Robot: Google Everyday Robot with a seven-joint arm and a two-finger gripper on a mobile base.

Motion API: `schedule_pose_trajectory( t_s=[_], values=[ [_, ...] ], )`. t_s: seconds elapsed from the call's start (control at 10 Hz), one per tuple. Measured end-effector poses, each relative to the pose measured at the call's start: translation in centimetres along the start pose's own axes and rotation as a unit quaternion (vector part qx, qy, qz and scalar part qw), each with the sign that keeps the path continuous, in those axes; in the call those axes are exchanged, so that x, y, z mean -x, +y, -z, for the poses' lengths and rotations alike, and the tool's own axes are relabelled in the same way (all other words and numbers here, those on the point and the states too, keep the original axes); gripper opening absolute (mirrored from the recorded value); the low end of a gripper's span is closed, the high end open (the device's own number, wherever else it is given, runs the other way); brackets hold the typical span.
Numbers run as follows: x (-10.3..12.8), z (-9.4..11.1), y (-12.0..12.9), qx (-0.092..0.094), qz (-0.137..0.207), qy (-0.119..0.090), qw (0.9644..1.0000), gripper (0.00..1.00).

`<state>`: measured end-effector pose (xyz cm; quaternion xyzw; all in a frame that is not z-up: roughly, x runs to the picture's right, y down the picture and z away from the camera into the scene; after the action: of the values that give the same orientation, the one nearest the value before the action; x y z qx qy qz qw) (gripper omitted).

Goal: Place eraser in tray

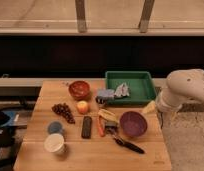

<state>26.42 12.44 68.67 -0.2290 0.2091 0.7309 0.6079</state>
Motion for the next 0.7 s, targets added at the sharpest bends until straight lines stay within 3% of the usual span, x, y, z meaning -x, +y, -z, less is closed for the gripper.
schedule_pose_trajectory(
  t_s=[0.3,0.5,0.7],
  values=[
    [0.8,-0.4,6.8,0.002,0.065,0.0,0.9979,0.8],
    [1.0,-0.8,12.1,0.009,0.116,0.003,0.9932,0.8],
    [0.6,-1.3,17.4,0.023,0.168,0.01,0.9854,0.8]
  ],
)
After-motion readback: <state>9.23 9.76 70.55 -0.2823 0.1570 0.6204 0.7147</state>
